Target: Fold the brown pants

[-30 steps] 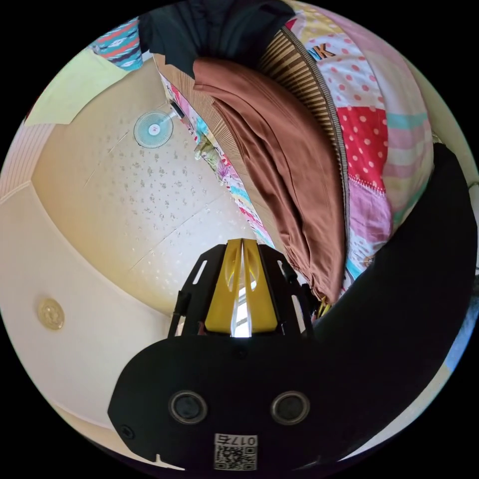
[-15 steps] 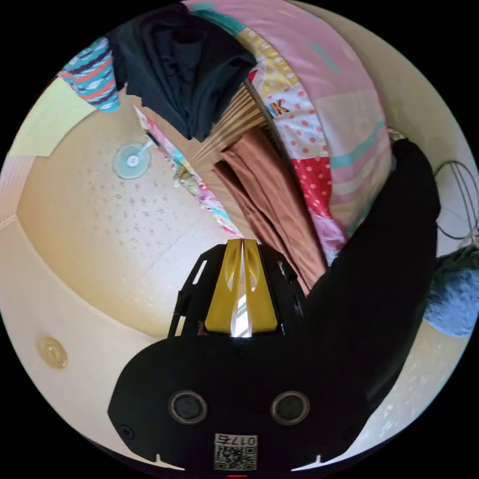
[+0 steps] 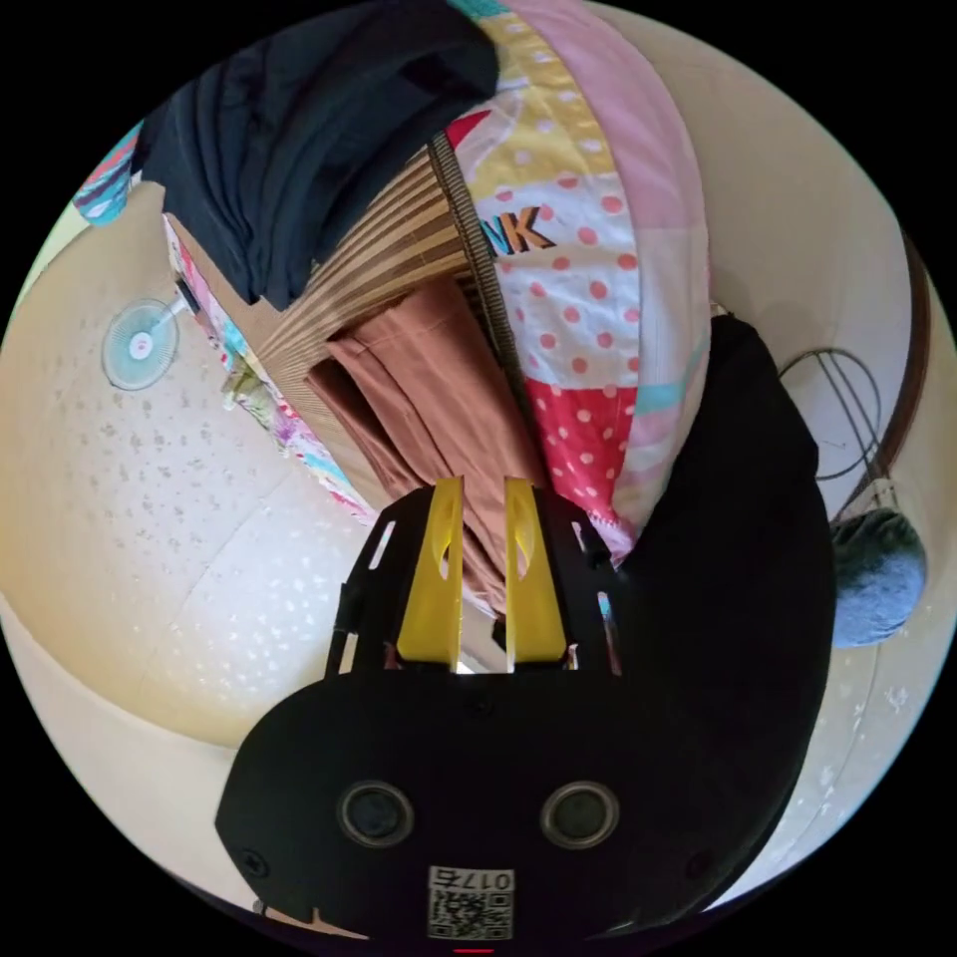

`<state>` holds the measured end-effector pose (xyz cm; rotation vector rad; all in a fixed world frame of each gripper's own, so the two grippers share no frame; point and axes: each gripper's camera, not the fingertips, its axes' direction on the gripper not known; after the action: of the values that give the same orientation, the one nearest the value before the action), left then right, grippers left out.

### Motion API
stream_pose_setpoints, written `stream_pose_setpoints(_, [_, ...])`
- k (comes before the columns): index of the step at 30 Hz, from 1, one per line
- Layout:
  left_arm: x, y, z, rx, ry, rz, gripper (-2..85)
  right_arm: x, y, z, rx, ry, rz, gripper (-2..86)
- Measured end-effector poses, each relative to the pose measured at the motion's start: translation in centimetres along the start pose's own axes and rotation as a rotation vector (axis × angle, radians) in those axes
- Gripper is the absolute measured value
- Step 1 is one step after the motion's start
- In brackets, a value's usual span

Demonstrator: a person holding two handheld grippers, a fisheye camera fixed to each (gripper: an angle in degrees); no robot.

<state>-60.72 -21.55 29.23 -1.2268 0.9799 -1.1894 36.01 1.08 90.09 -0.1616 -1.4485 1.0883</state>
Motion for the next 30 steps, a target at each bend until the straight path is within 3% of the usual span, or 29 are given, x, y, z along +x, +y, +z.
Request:
stream_pose_setpoints(5, [1.6, 0.6, 0.3, -0.101, -0.074, 0.083, 4.9, -1.5, 0.2, 0.8, -0.009, 0.187, -0.058, 7.6])
stream_pose_setpoints(11, [4.9, 3.3, -0.6, -0.204, 0.112, 0.326, 4.0, -3.4, 1.7, 1.4, -0.178, 0.017, -0.277, 2.2])
stream_pose_setpoints(16, [10.6, 7.8, -3.7, -0.205, 0.184, 0.57, 3.4, -9.0, 7.7, -1.8, -0.327, -0.075, -0.641, 0.8])
stream_pose_setpoints(20, [15.6, 9.3, -4.5, -0.19, 0.198, 0.686, 3.2, -14.2, 11.0, -3.5, -0.333, -0.067, -0.774, 0.4])
stream_pose_setpoints(23, [21.7, 8.8, -1.5, -0.194, 0.162, 0.759, 3.4, -19.6, 11.3, -0.8, -0.356, 0.049, -0.841, 0.5])
stream_pose_setpoints(26, [27.2, 6.8, 4.3, -0.124, 0.093, 0.746, 3.9, -24.7, 9.6, 4.6, -0.304, 0.097, -0.819, 0.5])
stream_pose_setpoints(28, [29.4, 5.3, 8.2, 0.02, 0.148, 0.701, 2.6, -27.4, 7.9, 8.4, -0.165, 0.056, -0.769, 0.6])
stream_pose_setpoints(30, [29.9, 4.7, 11.4, 0.044, 0.166, 0.633, 3.1, -28.1, 7.0, 10.7, -0.1, 0.014, -0.743, 0.5])
